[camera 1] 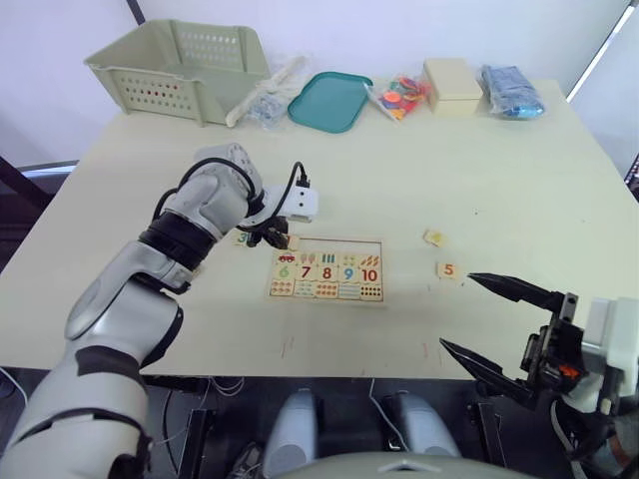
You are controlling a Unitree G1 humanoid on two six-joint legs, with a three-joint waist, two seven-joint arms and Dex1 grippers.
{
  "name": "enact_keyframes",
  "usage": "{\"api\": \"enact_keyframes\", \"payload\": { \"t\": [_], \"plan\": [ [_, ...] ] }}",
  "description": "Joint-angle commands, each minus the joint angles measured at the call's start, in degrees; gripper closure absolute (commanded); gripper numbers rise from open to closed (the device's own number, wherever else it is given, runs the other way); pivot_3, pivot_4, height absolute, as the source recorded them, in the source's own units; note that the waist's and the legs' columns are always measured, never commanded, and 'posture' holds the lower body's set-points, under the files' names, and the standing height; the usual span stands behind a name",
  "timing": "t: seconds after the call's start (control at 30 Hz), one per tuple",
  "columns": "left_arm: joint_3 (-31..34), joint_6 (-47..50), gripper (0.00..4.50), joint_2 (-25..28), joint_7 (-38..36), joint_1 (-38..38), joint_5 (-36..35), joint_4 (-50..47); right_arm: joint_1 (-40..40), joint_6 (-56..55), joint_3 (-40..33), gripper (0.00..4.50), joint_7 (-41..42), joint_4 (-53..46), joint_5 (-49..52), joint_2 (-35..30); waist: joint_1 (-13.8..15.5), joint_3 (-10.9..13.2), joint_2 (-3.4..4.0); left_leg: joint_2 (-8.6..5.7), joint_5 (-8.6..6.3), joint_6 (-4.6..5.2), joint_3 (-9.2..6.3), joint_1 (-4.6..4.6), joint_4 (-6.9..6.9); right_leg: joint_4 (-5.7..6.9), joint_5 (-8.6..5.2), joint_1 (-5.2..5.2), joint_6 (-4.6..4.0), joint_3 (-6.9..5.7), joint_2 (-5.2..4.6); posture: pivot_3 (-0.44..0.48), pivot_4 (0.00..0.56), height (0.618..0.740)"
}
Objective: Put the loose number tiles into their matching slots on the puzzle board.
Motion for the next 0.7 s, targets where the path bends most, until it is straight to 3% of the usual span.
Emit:
{"api": "enact_keyframes", "payload": {
  "t": [0.03,0.7],
  "plan": [
    [1.61,-0.9,3.54,0.32,-0.58,0.11,0.44,-0.81,0.34,-0.65,-0.52,0.0,-0.23,-1.94,0.62,-0.15,0.0,0.0,0.0,0.0,0.0,0.0,0.0,0.0,0.0,0.0,0.0,0.0,0.0,0.0,0.0,0.0,0.15,0.74],
    [1.64,-0.82,3.54,0.53,-1.19,0.46,0.77,-1.4,1.33,-1.14,-0.34,0.0,-0.03,-2.08,0.19,0.18,-0.01,0.0,0.0,0.0,0.0,0.0,0.0,0.0,0.0,0.0,0.0,0.0,0.0,0.0,0.0,0.0,0.15,0.74]
  ]
}}
